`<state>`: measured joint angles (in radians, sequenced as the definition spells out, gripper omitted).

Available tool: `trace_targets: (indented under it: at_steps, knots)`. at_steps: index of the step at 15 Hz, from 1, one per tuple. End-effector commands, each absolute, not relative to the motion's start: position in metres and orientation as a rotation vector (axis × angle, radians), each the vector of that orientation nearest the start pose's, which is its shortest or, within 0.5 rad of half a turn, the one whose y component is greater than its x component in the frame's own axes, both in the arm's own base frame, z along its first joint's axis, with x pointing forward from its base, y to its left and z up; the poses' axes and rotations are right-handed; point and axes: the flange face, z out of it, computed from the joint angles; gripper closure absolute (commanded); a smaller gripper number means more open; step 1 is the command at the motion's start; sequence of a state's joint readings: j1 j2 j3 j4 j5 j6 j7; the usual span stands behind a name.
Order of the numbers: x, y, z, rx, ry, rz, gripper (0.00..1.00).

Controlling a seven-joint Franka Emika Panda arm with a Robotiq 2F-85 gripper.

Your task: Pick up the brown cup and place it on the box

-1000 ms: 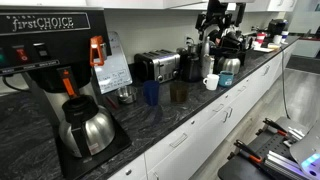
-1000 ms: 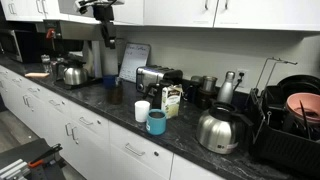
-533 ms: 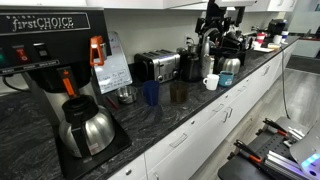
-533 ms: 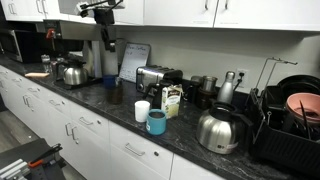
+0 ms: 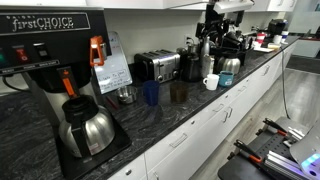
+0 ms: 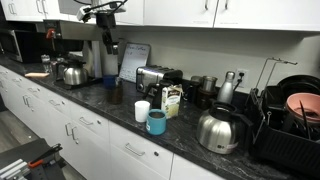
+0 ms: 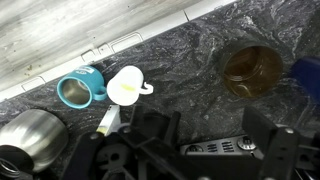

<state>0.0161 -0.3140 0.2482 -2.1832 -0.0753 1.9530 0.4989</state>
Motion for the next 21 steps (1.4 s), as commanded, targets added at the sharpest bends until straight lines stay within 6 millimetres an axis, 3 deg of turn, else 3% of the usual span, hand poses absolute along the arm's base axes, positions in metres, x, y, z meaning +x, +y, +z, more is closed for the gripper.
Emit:
trace_targets:
  at_steps: [1, 8, 9, 11, 16, 21]
  knots:
    - [0.461, 0.123, 0.504, -3.187, 0.413, -0.105, 0.00]
    - [0.505, 0.107, 0.409, -3.008, 0.585, 0.218, 0.00]
    - [0.492, 0.103, 0.413, -3.064, 0.551, 0.193, 0.00]
    - [0.503, 0.105, 0.400, -3.035, 0.568, 0.224, 0.00]
    - [0.505, 0.107, 0.407, -3.030, 0.564, 0.206, 0.00]
    - [0.513, 0.109, 0.396, -2.958, 0.646, 0.231, 0.00]
